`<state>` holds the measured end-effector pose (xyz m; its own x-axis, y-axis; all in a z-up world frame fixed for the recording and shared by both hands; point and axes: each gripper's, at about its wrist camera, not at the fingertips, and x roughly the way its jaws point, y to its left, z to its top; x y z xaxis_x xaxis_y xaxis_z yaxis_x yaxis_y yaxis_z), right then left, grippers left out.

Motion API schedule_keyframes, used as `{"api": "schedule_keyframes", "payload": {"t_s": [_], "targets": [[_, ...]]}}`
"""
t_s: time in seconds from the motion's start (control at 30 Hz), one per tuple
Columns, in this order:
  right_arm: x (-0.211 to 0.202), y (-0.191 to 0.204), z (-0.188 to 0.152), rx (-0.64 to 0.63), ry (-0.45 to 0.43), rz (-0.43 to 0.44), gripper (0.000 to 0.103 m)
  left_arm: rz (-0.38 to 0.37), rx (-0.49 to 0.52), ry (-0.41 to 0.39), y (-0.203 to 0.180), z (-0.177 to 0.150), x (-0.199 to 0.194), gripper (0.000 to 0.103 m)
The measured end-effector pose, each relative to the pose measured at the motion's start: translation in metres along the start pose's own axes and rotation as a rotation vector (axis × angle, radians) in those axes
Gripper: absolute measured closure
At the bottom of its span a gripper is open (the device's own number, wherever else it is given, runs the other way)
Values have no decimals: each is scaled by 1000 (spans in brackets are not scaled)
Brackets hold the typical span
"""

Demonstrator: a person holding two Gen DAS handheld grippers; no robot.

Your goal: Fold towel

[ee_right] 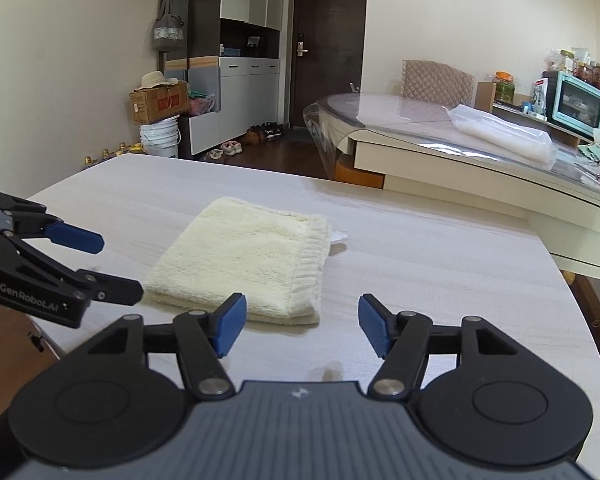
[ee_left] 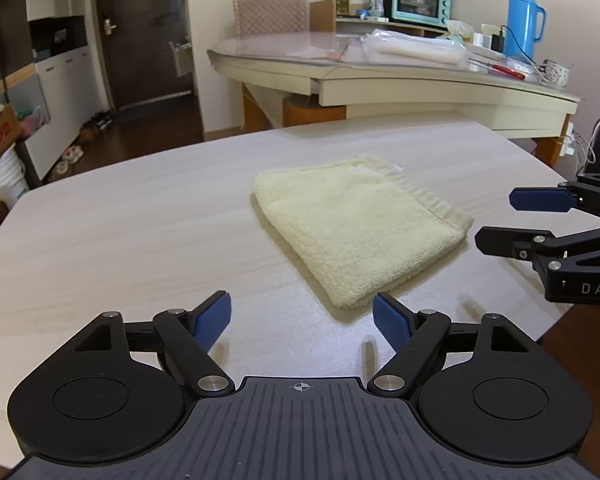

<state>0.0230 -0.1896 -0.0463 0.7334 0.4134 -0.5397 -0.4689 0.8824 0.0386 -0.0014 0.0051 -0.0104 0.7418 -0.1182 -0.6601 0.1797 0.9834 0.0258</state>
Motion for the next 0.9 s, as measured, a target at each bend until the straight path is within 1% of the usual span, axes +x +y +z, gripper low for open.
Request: {"api": "schedule_keyframes", "payload": {"t_s": [0.27,0.37,0.67,0.8,0.9], "targets": [[0,4,1,-11,0,7,34,4,-23,0,4,0,0,13],[0,4,1,-11,1,8,34,11,-27,-1,6,1,0,10],[-1,3,-1,-7,2,11,34,29,-27,-3,10,1,2,10],[-1,0,-1,4,-5,11,34,58,2,1,10,1,6,10],[0,-2,-1,12,-9,9,34,73,3,-1,14,3,9,10]]}}
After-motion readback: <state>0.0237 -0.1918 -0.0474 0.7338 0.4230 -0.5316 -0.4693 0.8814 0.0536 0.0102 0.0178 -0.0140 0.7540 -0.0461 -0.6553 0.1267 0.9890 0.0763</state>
